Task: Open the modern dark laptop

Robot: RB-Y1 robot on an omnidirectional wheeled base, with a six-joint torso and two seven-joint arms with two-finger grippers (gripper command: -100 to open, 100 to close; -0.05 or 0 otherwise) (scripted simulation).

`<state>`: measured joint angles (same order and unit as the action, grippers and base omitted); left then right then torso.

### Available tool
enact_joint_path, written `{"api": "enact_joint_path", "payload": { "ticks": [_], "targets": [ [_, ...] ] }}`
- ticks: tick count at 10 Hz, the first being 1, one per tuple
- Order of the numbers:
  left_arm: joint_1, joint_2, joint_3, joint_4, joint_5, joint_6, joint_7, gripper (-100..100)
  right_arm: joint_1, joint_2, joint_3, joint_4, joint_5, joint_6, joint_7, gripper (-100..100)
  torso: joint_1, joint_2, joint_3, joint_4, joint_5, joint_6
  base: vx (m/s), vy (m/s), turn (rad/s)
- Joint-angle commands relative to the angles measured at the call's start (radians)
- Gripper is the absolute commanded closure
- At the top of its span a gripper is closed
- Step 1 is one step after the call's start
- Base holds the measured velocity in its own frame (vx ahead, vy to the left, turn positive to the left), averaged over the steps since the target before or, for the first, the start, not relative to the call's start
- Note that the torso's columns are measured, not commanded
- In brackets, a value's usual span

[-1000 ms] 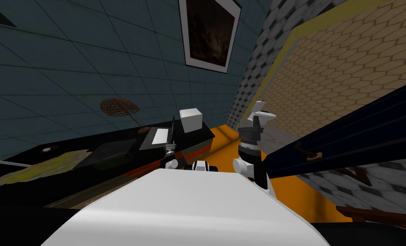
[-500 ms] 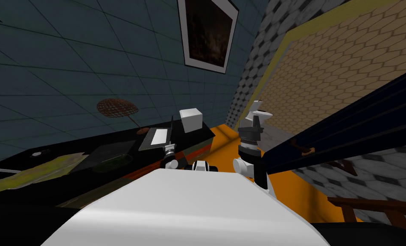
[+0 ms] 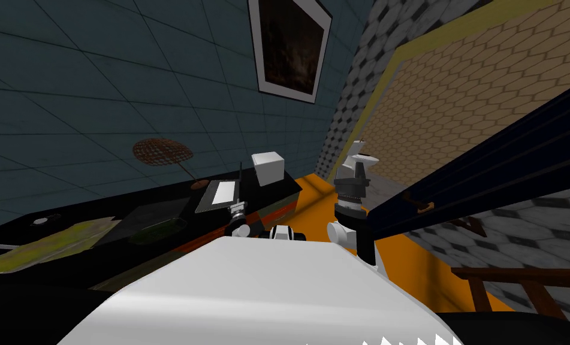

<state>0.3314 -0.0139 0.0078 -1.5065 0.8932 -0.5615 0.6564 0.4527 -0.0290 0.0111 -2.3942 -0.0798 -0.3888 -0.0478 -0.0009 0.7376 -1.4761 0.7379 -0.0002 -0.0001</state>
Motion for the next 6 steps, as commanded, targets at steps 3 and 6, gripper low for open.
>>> {"api": "enact_joint_path", "payload": {
  "ticks": [3,6],
  "targets": [
    [0.000,0.094,0.016,0.007,0.014,-0.005,-0.005,-100,0.000,0.000,0.000,0.000,0.000,0.000,0.000,0,0.000,0.003,0.002,0.001,0.000,0.000,-0.083,-0.009,-0.027],
    [-0.001,0.152,0.051,0.028,0.041,-0.016,-0.014,-100,0.000,0.000,0.000,0.000,0.000,0.000,0.000,0,0.002,0.004,0.002,0.001,0.001,0.000,-0.176,0.019,-0.073]
  ]
}}
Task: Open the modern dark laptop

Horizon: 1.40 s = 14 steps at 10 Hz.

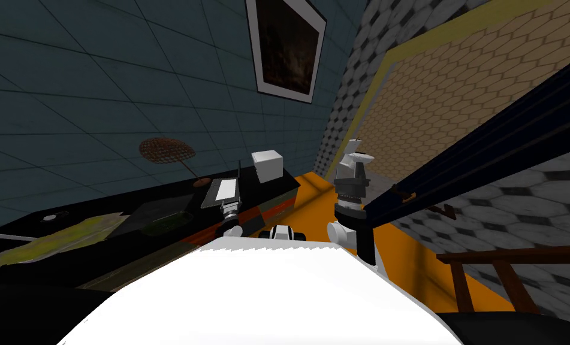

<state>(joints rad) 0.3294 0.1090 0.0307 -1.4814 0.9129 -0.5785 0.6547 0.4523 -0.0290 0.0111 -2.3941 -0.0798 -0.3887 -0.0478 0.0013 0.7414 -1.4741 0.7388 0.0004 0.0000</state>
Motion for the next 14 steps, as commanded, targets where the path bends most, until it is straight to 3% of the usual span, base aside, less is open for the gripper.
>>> {"api": "enact_joint_path", "payload": {
  "ticks": [1,5,7,14],
  "targets": [
    [0.001,0.035,0.035,0.008,0.027,-0.002,-0.014,-100,0.000,0.000,0.000,0.000,0.000,0.000,0.000,0,0.000,0.003,0.002,0.001,0.000,0.000,-0.229,0.005,-0.066],
    [0.001,0.056,0.098,0.053,0.072,-0.030,-0.023,-100,0.000,0.000,0.000,0.000,0.000,0.000,0.000,0,-0.002,-0.004,-0.002,-0.001,0.000,0.000,-0.239,0.010,-0.075],
    [-0.014,0.044,0.113,0.098,0.071,-0.047,-0.007,-100,0.000,0.000,0.000,0.000,0.000,0.000,0.000,0,-0.002,-0.008,-0.005,-0.002,-0.001,0.000,-0.096,-0.016,-0.051],
    [-0.106,0.004,0.053,0.211,-0.007,-0.050,0.080,-100,0.001,0.000,0.000,0.000,0.000,0.000,0.000,0,0.000,-0.002,-0.001,0.000,0.000,0.000,0.199,-0.014,-0.018]
  ]
}}
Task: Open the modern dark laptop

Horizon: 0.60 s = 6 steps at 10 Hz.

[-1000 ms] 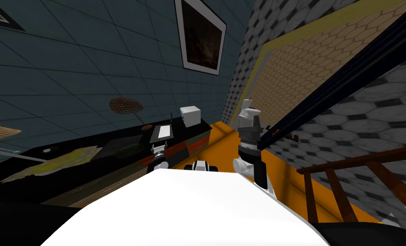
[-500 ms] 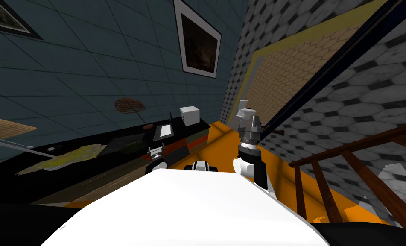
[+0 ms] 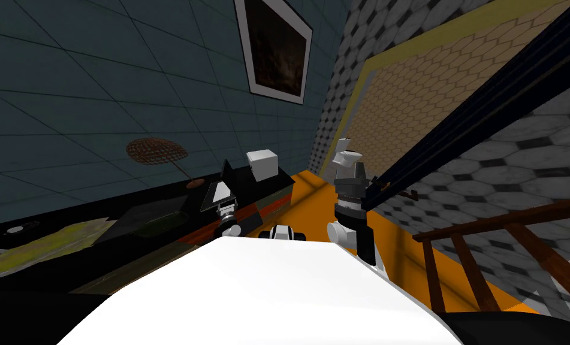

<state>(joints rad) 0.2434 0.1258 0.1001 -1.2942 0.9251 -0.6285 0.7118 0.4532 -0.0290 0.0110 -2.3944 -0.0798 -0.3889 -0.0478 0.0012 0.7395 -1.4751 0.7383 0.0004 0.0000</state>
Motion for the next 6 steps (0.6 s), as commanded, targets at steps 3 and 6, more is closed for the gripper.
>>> {"api": "enact_joint_path", "payload": {
  "ticks": [3,6],
  "targets": [
    [-0.031,-0.027,-0.028,0.046,-0.032,-0.001,0.038,-100,0.000,0.000,0.000,0.000,0.000,0.000,0.000,0,0.001,-0.002,-0.001,0.000,0.000,0.000,0.180,0.042,-0.016],
    [-0.028,-0.026,-0.031,0.026,0.005,-0.006,0.080,100,-0.001,0.000,0.000,0.000,0.000,0.000,0.000,0,0.000,0.001,0.001,0.000,0.001,0.002,0.001,0.011,-0.016]
  ]
}}
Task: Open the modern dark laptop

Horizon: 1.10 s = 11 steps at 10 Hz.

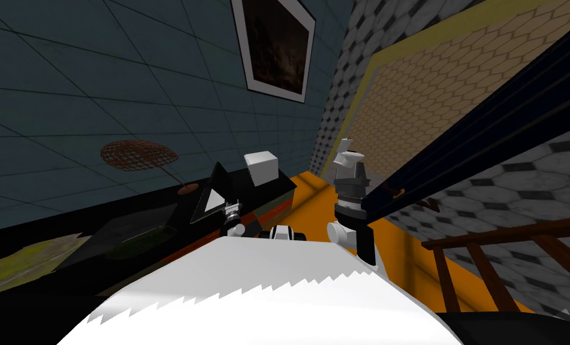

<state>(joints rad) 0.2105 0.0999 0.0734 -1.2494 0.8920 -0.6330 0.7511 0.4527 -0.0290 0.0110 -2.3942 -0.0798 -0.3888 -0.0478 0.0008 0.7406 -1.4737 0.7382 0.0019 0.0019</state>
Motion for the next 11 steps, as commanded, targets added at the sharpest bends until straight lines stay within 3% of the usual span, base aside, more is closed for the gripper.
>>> {"api": "enact_joint_path", "payload": {
  "ticks": [1,8,9,11],
  "targets": [
    [0.007,0.000,-0.006,-0.029,0.057,-0.003,0.061,100,0.000,0.000,0.000,0.000,0.000,0.000,0.000,0,0.000,-0.003,-0.002,0.000,0.000,0.003,-0.040,0.028,-0.183],
    [0.025,-0.001,-0.021,-0.096,0.189,-0.010,0.202,100,0.000,0.000,0.000,0.000,0.000,0.000,0.000,0,-0.001,-0.001,-0.001,0.001,-0.002,-0.002,-0.032,0.024,-0.077],
    [0.024,0.000,-0.018,-0.090,0.177,-0.009,0.185,100,0.000,0.000,0.000,0.000,0.000,0.000,0.000,0,-0.001,-0.001,-0.001,0.000,-0.001,-0.002,-0.012,0.011,-0.020],
    [0.032,0.005,-0.027,-0.105,0.213,-0.024,0.246,100,0.000,0.000,0.000,0.000,0.000,0.000,0.000,0,-0.001,-0.002,-0.002,0.000,-0.001,-0.002,-0.015,0.015,-0.083]
  ]
}}
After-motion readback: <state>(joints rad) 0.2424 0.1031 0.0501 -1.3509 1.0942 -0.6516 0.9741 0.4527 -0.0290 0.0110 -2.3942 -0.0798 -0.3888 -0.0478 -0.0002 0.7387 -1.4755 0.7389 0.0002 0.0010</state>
